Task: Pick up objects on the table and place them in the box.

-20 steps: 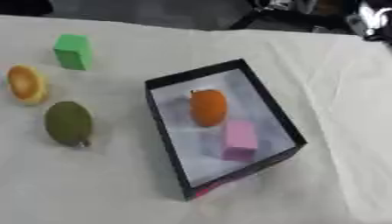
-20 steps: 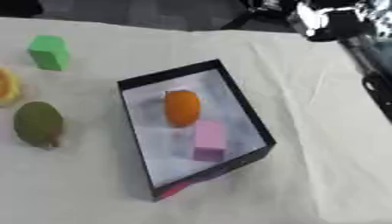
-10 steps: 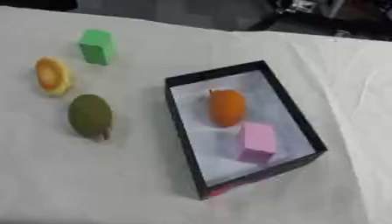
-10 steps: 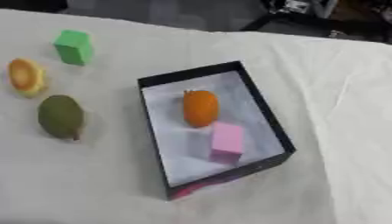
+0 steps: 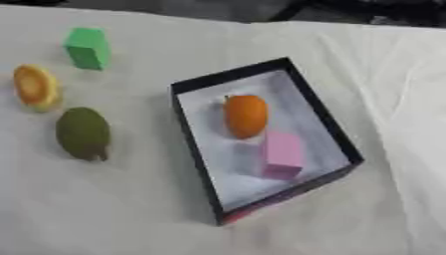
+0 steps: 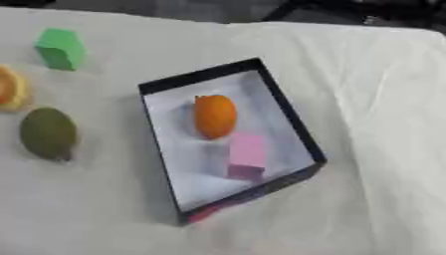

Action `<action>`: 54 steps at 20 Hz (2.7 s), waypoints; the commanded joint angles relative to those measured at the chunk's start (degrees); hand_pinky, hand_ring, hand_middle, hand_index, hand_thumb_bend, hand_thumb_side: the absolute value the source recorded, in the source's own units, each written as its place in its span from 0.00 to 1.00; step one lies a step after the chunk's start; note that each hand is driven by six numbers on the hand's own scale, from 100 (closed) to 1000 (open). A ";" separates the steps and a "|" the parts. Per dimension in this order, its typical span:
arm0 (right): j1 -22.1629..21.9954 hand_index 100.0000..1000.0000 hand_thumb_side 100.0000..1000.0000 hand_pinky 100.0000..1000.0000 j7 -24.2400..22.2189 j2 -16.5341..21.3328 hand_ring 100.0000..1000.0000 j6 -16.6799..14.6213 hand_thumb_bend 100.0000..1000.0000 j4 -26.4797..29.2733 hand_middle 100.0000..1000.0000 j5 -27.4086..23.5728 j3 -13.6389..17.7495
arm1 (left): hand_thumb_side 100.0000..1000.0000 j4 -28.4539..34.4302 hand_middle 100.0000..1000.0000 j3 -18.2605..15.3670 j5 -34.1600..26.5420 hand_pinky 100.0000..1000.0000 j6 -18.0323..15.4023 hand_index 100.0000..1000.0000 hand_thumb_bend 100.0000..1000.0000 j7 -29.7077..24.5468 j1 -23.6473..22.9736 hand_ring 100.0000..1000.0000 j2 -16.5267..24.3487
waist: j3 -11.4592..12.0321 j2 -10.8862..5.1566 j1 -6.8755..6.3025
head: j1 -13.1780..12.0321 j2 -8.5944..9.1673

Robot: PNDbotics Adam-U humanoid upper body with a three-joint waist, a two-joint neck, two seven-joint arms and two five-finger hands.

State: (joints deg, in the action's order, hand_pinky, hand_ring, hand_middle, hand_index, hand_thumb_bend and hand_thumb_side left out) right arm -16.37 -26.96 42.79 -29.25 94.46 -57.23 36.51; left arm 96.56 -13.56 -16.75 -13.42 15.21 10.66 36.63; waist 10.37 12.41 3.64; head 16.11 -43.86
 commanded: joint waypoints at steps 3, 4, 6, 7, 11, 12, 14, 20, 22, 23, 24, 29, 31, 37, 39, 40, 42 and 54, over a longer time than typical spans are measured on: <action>-0.70 0.83 0.54 0.81 -0.88 -0.41 0.90 0.73 0.00 0.29 0.82 0.42 2.18 | 0.64 0.58 0.74 1.74 1.61 0.66 1.00 0.86 0.00 -2.65 0.32 0.82 7.64 | -1.17 0.37 -1.46 | 0.18 -0.26; -0.65 0.83 0.54 0.81 -1.02 -0.52 0.90 0.80 0.00 0.37 0.81 0.34 2.24 | 0.62 0.43 0.74 2.35 2.08 0.67 1.46 0.86 0.00 -3.50 0.25 0.82 9.19 | -1.47 0.40 -1.64 | -0.24 -0.22; -0.57 0.83 0.54 0.81 -1.26 -0.62 0.89 0.97 0.00 0.57 0.81 0.22 2.34 | 0.59 0.07 0.74 3.51 2.99 0.67 2.53 0.86 0.01 -5.50 0.19 0.82 12.44 | -1.98 0.47 -1.98 | -0.98 -0.16; -0.56 0.83 0.54 0.81 -1.42 -0.66 0.90 1.05 0.00 0.67 0.81 0.30 2.37 | 0.55 -0.01 0.74 3.99 3.85 0.68 2.85 0.86 0.02 -6.75 0.31 0.82 14.24 | -2.18 0.50 -2.14 | -1.21 -0.15; -0.42 0.82 0.54 0.81 -1.74 -0.86 0.89 1.48 0.00 0.73 0.81 0.72 2.43 | 0.43 -0.53 0.75 6.23 8.37 0.71 4.15 0.86 0.13 -14.04 1.39 0.83 21.54 | -2.87 0.59 -2.68 | -1.49 -0.13; -0.39 0.82 0.54 0.81 -1.71 -0.90 0.89 1.60 0.00 0.68 0.81 0.76 2.49 | 0.39 -0.56 0.76 6.86 9.93 0.73 4.19 0.87 0.19 -16.55 1.90 0.83 23.41 | -3.03 0.59 -2.77 | -1.54 -0.09; -0.39 0.82 0.54 0.81 -1.63 -0.96 0.89 1.76 0.00 0.61 0.81 0.78 2.56 | 0.34 -0.90 0.77 7.89 12.94 0.75 4.06 0.87 0.27 -21.27 2.95 0.84 26.16 | -3.30 0.55 -2.87 | -1.74 -0.08; -0.25 0.82 0.54 0.81 -1.45 -0.72 0.89 2.36 0.00 0.07 0.81 0.72 2.46 | 0.27 -2.53 0.79 12.18 20.55 0.79 1.39 0.85 0.50 -34.63 7.98 0.83 31.56 | -3.84 -0.05 -3.08 | -3.36 -0.09; -0.16 0.82 0.54 0.81 -1.43 -0.49 0.89 2.49 0.00 -0.08 0.81 0.57 2.36 | 0.25 -3.39 0.78 13.95 21.98 0.80 0.17 0.85 0.54 -37.88 10.22 0.83 32.61 | -4.04 -0.27 -3.08 | -3.78 -0.21; -0.11 0.82 0.54 0.81 -1.44 -0.38 0.89 2.53 0.00 -0.15 0.81 0.52 2.29 | 0.24 -3.93 0.78 14.98 22.58 0.81 -0.39 0.84 0.54 -39.30 11.46 0.83 32.87 | -4.15 -0.37 -3.09 | -4.03 -0.23; -0.06 0.82 0.54 0.81 -1.44 -0.30 0.89 2.60 0.00 -0.27 0.80 0.50 2.21 | 0.23 -4.49 0.78 16.04 22.95 0.81 -0.88 0.84 0.53 -40.56 12.58 0.83 32.95 | -4.27 -0.44 -3.08 | -4.31 -0.24; 0.33 0.82 0.54 0.81 -1.59 0.01 0.88 3.03 0.00 -1.32 0.80 0.59 1.85 | 0.16 -6.33 0.77 21.87 22.60 0.82 -3.02 0.84 0.53 -45.70 17.86 0.84 32.25 | -4.75 -0.68 -3.08 | -5.81 -0.26; 0.53 0.82 0.54 0.81 -1.70 0.13 0.89 3.23 0.00 -1.65 0.80 0.51 1.74 | 0.12 -6.65 0.77 24.35 22.17 0.82 -4.00 0.83 0.52 -47.37 19.78 0.85 31.64 | -4.92 -0.79 -3.06 | -6.21 -0.26; 1.42 0.82 0.55 0.81 -2.08 0.67 0.89 3.94 0.00 -2.51 0.80 -0.02 1.47 | 0.00 -9.80 0.76 30.82 22.43 0.82 -5.89 0.82 0.46 -53.06 24.81 0.85 28.87 | -5.29 -1.12 -3.09 | -6.83 -0.26; 1.65 0.82 0.55 0.81 -2.14 0.81 0.88 4.07 0.00 -2.75 0.80 -0.09 1.35 | 0.00 -11.24 0.77 32.85 22.43 0.82 -6.41 0.82 0.45 -55.48 26.61 0.83 27.55 | -5.42 -1.17 -3.09 | -6.93 -0.26; 1.72 0.82 0.55 0.81 -2.14 0.84 0.88 4.08 0.00 -2.83 0.80 -0.11 1.33 | 0.00 -11.92 0.76 33.70 22.39 0.82 -6.66 0.82 0.45 -56.63 27.48 0.83 26.88 | -5.48 -1.18 -3.10 | -6.98 -0.26; 1.90 0.82 0.55 0.81 -2.08 0.85 0.88 4.17 0.00 -3.06 0.80 -0.04 1.31 | 0.02 -13.17 0.76 35.07 22.23 0.82 -7.06 0.82 0.45 -58.58 29.22 0.83 25.41 | -5.60 -1.20 -3.11 | -7.19 -0.26; 4.93 0.81 0.54 0.81 0.19 0.34 0.88 5.32 0.00 -3.74 0.79 4.38 0.63 | 0.11 -19.30 0.78 39.26 28.43 0.84 -10.54 0.82 0.59 -63.44 35.14 0.84 18.94 | -5.96 -1.13 -3.31 | -8.07 -0.26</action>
State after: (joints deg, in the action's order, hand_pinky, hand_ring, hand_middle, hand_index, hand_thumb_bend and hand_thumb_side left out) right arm -11.59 -26.94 41.08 -24.23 90.59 -53.35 36.71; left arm 77.46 25.83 10.71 -19.57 -44.36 44.57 54.74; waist 4.44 12.65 1.04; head 8.23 -44.07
